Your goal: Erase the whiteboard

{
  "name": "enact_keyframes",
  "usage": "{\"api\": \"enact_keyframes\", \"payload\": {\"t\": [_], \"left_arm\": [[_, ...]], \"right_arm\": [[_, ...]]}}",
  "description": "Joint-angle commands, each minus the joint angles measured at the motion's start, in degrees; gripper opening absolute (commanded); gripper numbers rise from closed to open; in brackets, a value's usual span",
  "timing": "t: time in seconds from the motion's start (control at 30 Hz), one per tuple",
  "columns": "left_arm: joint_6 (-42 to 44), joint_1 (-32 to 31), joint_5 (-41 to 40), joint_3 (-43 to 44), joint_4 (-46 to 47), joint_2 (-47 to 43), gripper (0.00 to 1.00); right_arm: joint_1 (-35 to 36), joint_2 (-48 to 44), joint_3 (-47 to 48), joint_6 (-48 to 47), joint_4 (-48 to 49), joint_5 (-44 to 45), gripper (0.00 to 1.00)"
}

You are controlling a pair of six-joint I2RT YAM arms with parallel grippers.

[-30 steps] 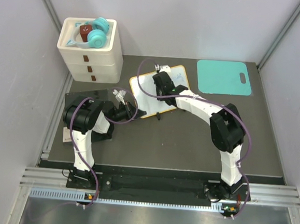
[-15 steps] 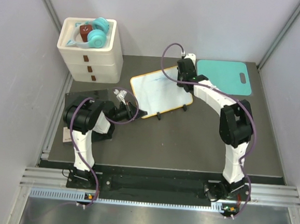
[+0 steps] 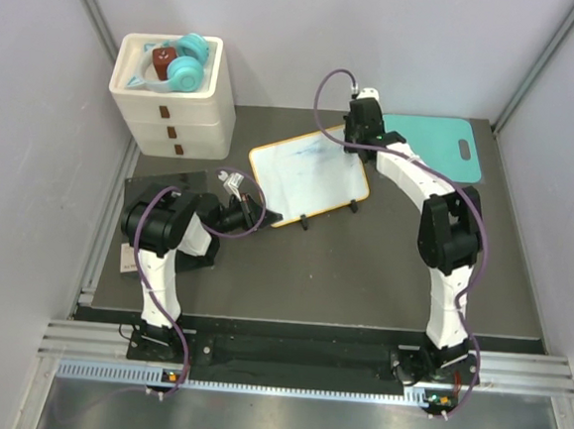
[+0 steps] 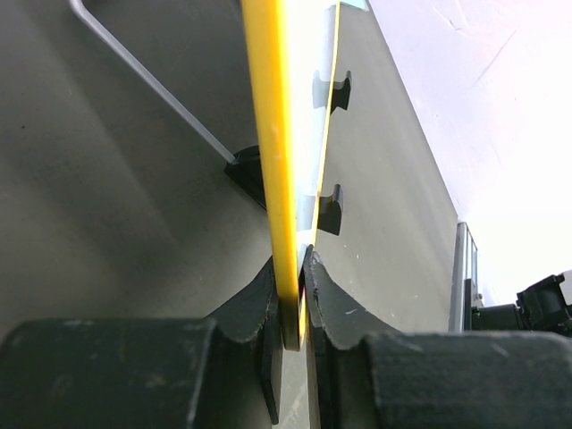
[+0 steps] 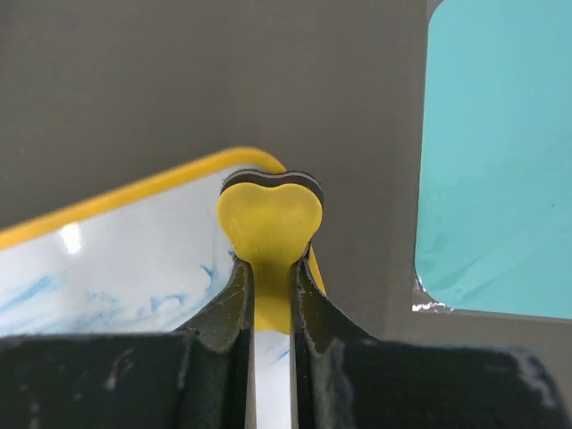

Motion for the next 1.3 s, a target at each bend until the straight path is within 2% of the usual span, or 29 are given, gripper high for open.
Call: {"api": "enact_keyframes", "payload": {"t": [0.0,0.27,0.4,0.53,0.83,1.1,1.27], "left_arm": [[3.4,-0.3,1.1,-0.3,3.5,-0.3,0.0],[3.4,-0.4,1.1,-0.1,3.2,-0.3,0.0],[3.6,-0.5,1.1,-0.1,3.0,-0.3,0.0],[3.8,-0.5,1.0,-0.3,3.0,-0.4,0.0],[3.8,-0.5,1.0,-0.4,3.0,-0.5,0.0],[3.8,-0.5,1.1,-0.2,3.1,-0.4,0.0],[3.8,-0.5,1.1,-0.1,3.1,-0.4,0.0]], "right_arm": [[-0.8,-0.9,-9.2,1.4,0.3,-8.5,0.0],[0.0,-7.9,-29.0,6.9,7.3,-12.9,0.0],[1.0,-8.3,-32.0,6.8,9.2,-11.6,0.0],[1.0,-6.9,-27.9,5.4,9.0,-11.2,0.0],[1.0,-3.4,-7.9,0.7,3.5,-8.8,0.0],[0.7,-4.1,-5.3,-1.7,7.1,-9.0,0.0],[1.0,-1.8,-0.2,-0.9,5.1,-14.6,0.0]]}}
